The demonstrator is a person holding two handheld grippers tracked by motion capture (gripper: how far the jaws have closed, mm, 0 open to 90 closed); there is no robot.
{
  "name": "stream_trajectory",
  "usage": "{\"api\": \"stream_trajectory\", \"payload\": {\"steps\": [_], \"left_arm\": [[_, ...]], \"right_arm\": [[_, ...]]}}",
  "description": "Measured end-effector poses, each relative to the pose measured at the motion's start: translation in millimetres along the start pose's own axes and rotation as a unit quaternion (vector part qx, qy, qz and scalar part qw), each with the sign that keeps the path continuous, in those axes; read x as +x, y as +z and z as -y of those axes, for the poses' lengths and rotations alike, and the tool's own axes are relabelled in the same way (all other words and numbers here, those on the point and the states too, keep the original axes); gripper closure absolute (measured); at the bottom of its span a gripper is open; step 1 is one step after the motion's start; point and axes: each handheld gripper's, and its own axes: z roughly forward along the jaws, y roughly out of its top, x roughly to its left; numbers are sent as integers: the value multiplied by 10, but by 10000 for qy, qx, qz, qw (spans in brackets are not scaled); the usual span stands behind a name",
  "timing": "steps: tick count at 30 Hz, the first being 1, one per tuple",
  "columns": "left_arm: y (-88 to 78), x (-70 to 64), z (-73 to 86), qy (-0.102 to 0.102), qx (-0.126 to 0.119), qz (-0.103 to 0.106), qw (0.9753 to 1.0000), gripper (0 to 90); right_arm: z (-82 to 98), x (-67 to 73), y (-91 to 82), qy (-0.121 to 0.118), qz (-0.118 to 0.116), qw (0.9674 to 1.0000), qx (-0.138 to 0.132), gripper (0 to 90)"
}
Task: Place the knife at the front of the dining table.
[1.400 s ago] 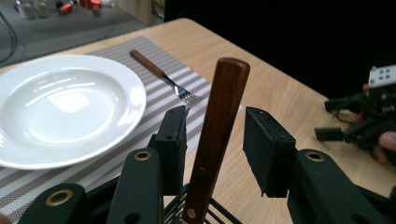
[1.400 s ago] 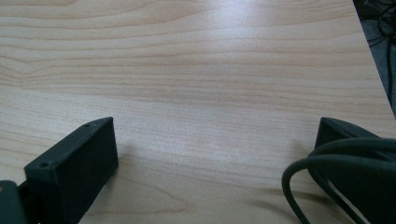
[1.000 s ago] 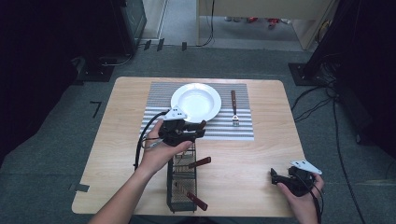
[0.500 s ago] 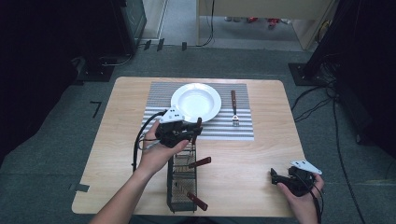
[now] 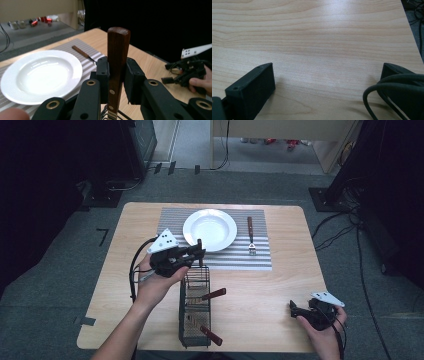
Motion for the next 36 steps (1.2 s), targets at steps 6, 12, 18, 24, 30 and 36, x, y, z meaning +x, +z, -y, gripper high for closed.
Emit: {"api": "stream_trajectory", "payload": {"steps": [6,12,18,24,30,36], "left_arm": [[-256,22,-131,-75,-397,-94,9991,765],[-514,39,-261,-156,-832,-249,9961,765],[-716,65,-330,-148,-1139,-420,9925,765],[-904,123,-353,-201,-1407,-618,9879,764],[-1070,170,-360,-213,-1666,-886,9818,764],[-1121,216,-321,-98,-1644,-1299,9778,764]], "right_arm": [[0,0,0,-1,-1,10000,-1,0],[0,0,0,-2,0,10000,0,0],[0,-1,1,-5,-2,10000,-2,0],[0,0,0,-5,-1,10000,-1,0],[0,0,1,-5,1,10000,-2,0],[0,0,1,-5,-1,10000,-2,0]]}}
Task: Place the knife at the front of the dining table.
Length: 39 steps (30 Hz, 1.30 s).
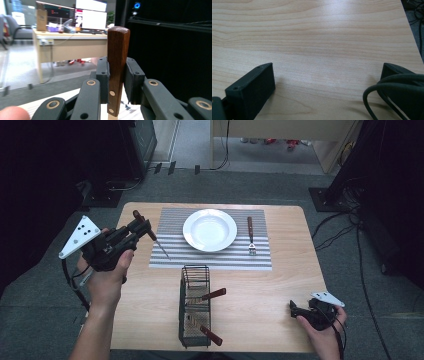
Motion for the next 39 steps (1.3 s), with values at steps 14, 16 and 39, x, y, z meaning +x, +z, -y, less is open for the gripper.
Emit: {"api": "stream_trajectory", "payload": {"steps": [14,16,39], "left_arm": [[392,310,557,-244,404,-707,9964,765],[466,353,657,-239,530,-814,9950,764],[1093,607,1176,-251,1351,-1434,9801,763]], "right_arm": [[0,-1,0,-6,-1,10000,-4,0],[0,0,-1,2,-1,10000,5,0],[0,-2,-1,3,-10,10000,3,0]]}}
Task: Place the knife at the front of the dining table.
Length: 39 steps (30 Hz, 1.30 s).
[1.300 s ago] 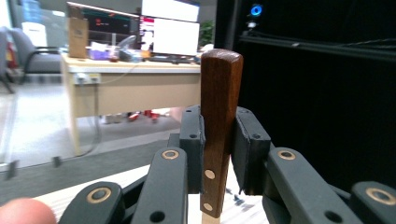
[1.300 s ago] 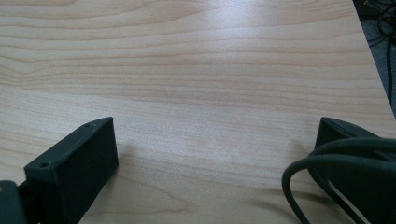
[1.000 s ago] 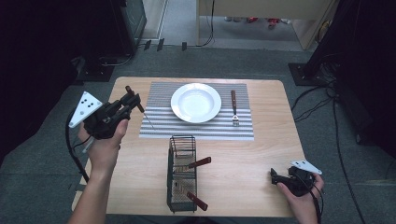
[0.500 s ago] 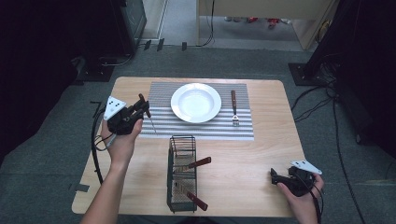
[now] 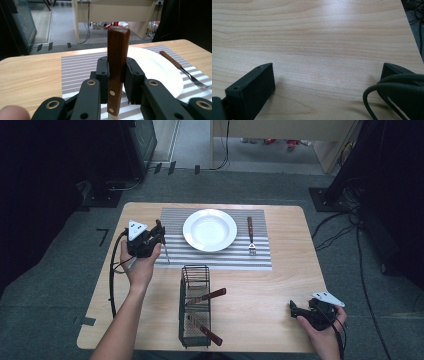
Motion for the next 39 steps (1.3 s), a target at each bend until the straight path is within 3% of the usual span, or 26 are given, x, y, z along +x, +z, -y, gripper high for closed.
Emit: {"api": "stream_trajectory", "payload": {"steps": [3,11,21,23,26,34,39], "left_arm": [[88,2,-21,21,21,-85,10000,763],[287,54,-57,-163,96,-225,9996,761],[162,69,-148,31,63,-378,9993,763],[168,78,-157,143,168,-463,9987,763],[202,91,-168,156,229,-430,9987,762],[403,81,-228,179,371,-469,9980,762],[542,112,-242,8,413,-493,9979,762]], "right_arm": [[0,-2,-1,5,-7,10000,0,0],[1,-9,-2,-23,-36,10000,-3,0],[1,-12,-2,-45,-52,10000,0,0],[1,-12,-2,-44,-52,10000,0,0],[1,-11,-2,-46,-49,10000,1,0],[1,-11,-2,-46,-49,10000,1,0],[1,-12,-2,-44,-52,10000,-1,0]]}}
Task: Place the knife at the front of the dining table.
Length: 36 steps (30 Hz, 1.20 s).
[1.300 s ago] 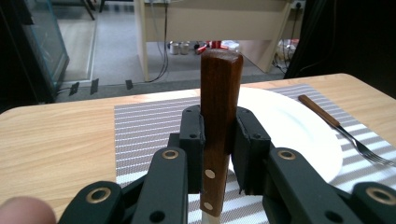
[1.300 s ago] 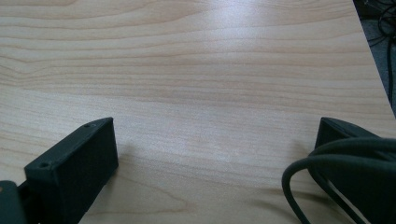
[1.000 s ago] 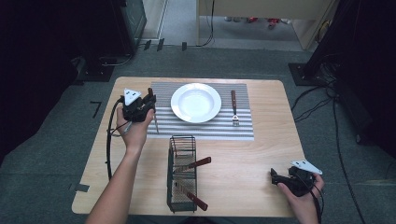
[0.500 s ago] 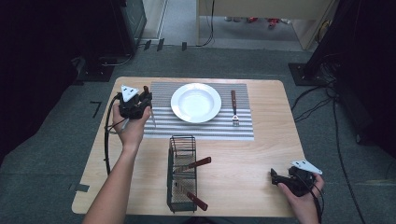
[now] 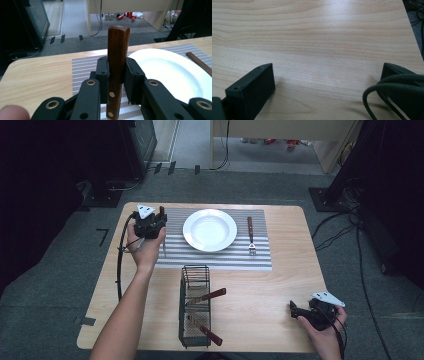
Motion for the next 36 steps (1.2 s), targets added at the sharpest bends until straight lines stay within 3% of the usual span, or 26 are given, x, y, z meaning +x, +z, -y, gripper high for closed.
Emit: {"api": "stream_trajectory", "payload": {"steps": [4,10,14,17,23,29,36], "left_arm": [[-62,-24,9,-89,-38,136,9999,763],[-318,-91,26,92,-147,222,9996,764],[-423,-117,-8,88,-112,300,9994,764],[-453,-153,-15,139,58,282,9995,764],[-378,-167,12,157,408,270,9987,764],[-228,-159,-17,143,472,212,9986,764],[-8,-114,-17,-11,447,134,9989,763]], "right_arm": [[0,-5,-2,14,-18,10000,-9,0],[0,1,0,0,2,10000,1,0],[0,2,0,-3,6,10000,3,0],[0,2,0,-2,5,10000,4,0],[0,2,0,-1,5,10000,3,0],[0,2,0,-1,6,10000,4,0],[0,0,0,0,0,10000,-1,0]]}}
